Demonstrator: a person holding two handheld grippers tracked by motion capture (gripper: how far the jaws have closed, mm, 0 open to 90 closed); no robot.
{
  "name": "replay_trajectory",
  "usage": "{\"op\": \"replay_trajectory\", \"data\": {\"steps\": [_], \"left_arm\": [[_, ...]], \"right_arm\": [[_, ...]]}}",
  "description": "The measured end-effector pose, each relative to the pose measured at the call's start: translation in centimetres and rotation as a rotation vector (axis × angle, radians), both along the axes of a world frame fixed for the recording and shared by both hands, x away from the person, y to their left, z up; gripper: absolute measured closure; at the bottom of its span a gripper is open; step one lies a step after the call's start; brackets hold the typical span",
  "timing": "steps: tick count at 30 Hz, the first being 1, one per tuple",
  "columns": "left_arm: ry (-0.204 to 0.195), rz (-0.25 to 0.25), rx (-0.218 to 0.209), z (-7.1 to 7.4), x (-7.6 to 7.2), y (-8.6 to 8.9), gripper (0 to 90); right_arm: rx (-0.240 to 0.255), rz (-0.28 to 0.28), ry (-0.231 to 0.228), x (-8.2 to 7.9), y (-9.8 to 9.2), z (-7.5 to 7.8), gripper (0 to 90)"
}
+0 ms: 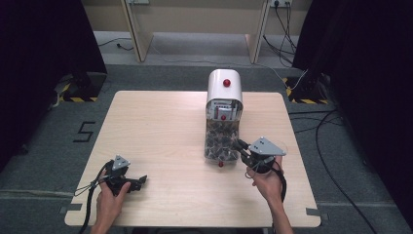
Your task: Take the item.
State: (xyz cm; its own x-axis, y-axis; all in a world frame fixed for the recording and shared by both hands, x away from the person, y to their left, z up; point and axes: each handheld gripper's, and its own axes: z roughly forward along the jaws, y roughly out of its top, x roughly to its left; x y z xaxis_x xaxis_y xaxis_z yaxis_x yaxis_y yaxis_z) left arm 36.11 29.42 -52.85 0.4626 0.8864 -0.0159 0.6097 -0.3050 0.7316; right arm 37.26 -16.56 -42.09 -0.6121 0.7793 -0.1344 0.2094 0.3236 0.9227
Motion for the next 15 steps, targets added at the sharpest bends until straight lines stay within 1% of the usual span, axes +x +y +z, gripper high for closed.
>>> {"op": "replay_trajectory", "data": {"steps": [11, 12, 13, 15], "left_arm": [[0.000, 0.000, 0.000, 0.0, 0.0, 0.0, 0.0], [0.000, 0.000, 0.000, 0.0, 0.0, 0.0, 0.0], [0.000, 0.000, 0.000, 0.0, 0.0, 0.0, 0.0], [0.000, 0.000, 0.000, 0.0, 0.0, 0.0, 0.0]], "right_arm": [[0.014, -0.041, -0.009, -1.1, -2.5, 0.2, 82.2], [0.014, -0.041, -0.009, -1.1, -2.5, 0.2, 82.2], [0.018, -0.056, -0.011, -1.2, -3.1, 0.3, 82.3], [0.023, -0.065, -0.011, -1.3, -3.5, 0.4, 82.3]]}}
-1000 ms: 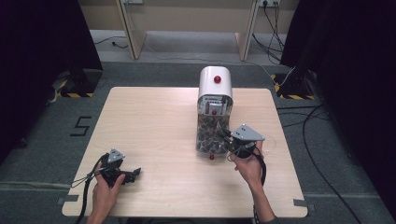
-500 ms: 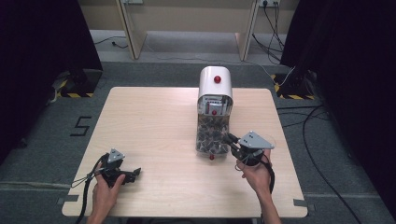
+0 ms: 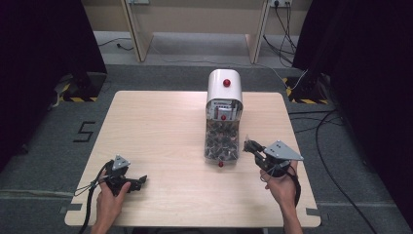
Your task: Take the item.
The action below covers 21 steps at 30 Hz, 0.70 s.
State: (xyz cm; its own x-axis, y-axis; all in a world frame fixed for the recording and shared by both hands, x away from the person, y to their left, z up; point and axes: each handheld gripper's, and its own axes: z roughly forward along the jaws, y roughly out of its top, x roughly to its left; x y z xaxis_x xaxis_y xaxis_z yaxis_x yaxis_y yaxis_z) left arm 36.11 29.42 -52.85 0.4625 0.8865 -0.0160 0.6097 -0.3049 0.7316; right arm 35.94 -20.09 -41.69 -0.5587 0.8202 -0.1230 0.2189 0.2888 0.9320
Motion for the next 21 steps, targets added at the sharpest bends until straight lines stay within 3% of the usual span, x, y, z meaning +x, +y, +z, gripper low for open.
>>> {"op": "replay_trajectory", "data": {"steps": [11, 21], "left_arm": [[0.000, 0.000, 0.000, 0.0, 0.0, 0.0, 0.0], [0.000, 0.000, 0.000, 0.0, 0.0, 0.0, 0.0]], "right_arm": [[0.008, -0.049, -0.015, -0.2, -2.0, 0.4, 82.8], [0.037, -0.132, -0.024, -0.2, -5.1, 0.6, 84.0]]}}
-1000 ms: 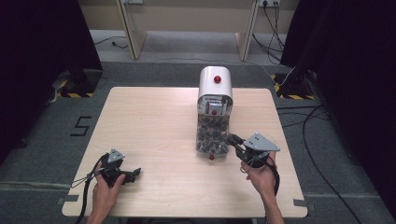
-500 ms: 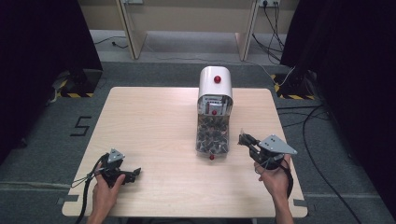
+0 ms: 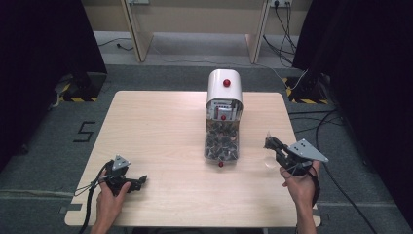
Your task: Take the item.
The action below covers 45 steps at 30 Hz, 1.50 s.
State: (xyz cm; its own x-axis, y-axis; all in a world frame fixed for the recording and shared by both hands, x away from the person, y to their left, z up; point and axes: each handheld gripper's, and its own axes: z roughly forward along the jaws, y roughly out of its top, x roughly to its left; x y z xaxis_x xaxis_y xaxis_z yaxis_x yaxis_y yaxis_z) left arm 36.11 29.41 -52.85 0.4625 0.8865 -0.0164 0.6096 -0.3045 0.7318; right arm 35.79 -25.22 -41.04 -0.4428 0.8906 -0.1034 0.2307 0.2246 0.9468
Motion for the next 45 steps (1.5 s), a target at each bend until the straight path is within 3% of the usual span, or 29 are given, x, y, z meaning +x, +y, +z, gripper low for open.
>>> {"op": "replay_trajectory", "data": {"steps": [5, 23, 45], "left_arm": [[0.001, -0.001, 0.001, 0.0, 0.0, 0.0, 0.0], [0.000, 0.000, 0.001, 0.0, 0.0, 0.0, 0.0], [0.000, 0.000, 0.000, 0.0, 0.0, 0.0, 0.0]], "right_arm": [[0.011, -0.039, 0.008, 0.3, -1.2, -0.4, 84.3], [0.018, -0.094, 0.041, 1.2, -2.8, -1.8, 84.5], [-0.020, -0.096, 0.143, 2.1, -2.3, -3.7, 84.3]]}}
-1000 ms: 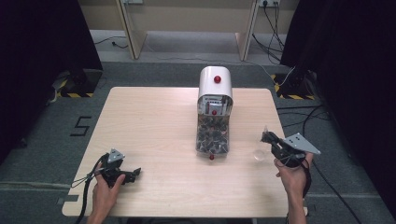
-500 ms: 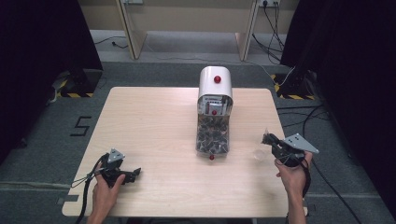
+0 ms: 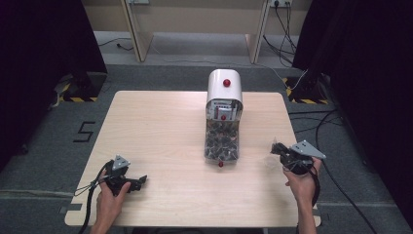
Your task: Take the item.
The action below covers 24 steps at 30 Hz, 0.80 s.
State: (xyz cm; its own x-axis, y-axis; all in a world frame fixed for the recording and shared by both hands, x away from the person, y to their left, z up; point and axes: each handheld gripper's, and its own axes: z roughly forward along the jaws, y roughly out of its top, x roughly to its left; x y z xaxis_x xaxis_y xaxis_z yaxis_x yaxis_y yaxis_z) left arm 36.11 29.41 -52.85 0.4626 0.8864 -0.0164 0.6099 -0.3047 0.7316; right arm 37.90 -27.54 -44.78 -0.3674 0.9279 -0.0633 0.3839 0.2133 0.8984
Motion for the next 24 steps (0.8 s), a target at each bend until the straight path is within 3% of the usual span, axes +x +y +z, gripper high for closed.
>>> {"op": "replay_trajectory", "data": {"steps": [10, 24], "left_arm": [[0.000, 0.000, 0.001, 0.00, 0.00, 0.00, 0.0], [0.000, 0.000, 0.001, 0.00, 0.00, 0.00, 0.0]], "right_arm": [[0.006, -0.004, 0.023, 0.29, -0.06, -0.55, 82.4], [0.013, -0.003, -0.006, 0.06, 0.14, 0.01, 76.8]]}}
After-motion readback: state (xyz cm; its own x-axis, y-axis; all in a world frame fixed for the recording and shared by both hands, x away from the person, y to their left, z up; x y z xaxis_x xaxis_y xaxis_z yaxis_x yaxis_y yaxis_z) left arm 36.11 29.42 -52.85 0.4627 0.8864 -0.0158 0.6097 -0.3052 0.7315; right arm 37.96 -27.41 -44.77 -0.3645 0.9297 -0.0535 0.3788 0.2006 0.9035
